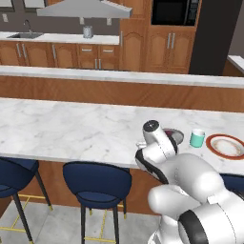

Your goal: Pick up the pan with the steak in it and place it on the dining table. Then place the steak on the plate.

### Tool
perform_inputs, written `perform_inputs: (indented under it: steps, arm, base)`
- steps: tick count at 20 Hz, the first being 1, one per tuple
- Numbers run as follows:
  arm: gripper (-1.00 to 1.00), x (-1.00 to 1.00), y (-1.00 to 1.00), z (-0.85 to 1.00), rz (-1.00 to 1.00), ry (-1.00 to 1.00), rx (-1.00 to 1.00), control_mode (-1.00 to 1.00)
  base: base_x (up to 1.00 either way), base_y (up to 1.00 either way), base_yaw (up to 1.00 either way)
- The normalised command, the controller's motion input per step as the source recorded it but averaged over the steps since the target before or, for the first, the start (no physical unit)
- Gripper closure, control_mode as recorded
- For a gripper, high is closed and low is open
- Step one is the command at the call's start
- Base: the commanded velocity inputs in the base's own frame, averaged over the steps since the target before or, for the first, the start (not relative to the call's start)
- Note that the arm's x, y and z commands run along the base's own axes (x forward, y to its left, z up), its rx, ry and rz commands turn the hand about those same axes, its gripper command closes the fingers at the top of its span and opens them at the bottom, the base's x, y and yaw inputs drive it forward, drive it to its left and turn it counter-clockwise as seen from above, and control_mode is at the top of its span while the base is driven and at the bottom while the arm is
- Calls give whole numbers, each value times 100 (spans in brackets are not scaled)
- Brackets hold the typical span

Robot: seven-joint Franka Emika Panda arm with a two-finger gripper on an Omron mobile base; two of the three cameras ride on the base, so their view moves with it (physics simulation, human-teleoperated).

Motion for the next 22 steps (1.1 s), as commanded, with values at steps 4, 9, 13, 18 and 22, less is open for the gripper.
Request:
perform_inputs:
  steps: [4,9,13,18,22]
  arm:
    - [100,-14,-20,-56,2,-1,-1,-100]
    - [100,-11,-17,-45,1,-1,0,-100]
    - [100,-6,-7,-17,0,1,0,-100]
    - [100,0,0,-2,0,0,0,-100]
    - [100,-8,-11,-21,0,0,0,-100]
  base:
    - [0,0,0]
    - [0,0,0]
    - [0,0,0]
    - [0,0,0]
    - [0,0,0]
